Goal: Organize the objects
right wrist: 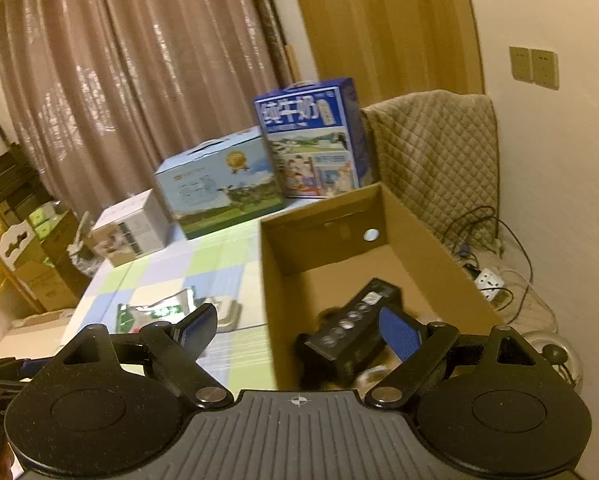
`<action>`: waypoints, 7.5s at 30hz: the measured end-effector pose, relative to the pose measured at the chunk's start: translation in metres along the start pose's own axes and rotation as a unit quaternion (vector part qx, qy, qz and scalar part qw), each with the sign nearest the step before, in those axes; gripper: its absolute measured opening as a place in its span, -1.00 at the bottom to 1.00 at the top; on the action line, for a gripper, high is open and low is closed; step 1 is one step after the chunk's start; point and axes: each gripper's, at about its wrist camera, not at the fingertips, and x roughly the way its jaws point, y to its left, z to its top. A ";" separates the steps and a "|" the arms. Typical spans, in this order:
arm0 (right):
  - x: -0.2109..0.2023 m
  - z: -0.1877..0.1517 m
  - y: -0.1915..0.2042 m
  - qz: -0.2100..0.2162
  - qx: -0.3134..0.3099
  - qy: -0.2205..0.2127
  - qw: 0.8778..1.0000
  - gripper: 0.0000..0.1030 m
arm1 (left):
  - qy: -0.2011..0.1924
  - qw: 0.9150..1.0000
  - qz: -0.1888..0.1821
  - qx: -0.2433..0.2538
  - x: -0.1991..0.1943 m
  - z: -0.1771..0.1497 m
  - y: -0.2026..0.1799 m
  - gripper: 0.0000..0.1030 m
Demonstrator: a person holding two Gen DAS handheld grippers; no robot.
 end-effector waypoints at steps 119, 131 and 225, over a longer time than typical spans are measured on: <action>0.293 -0.071 0.107 0.015 -0.121 0.146 0.982 0.28 | 0.019 0.997 0.069 0.040 0.234 -0.015 0.151 0.28; 0.288 -0.072 0.108 0.016 -0.115 0.142 0.983 0.28 | 0.040 0.997 0.069 0.015 0.213 -0.019 0.148 0.22; 0.035 0.008 -0.107 -0.092 0.017 0.023 0.995 0.28 | 0.024 0.995 -0.074 0.057 0.112 0.055 -0.132 0.66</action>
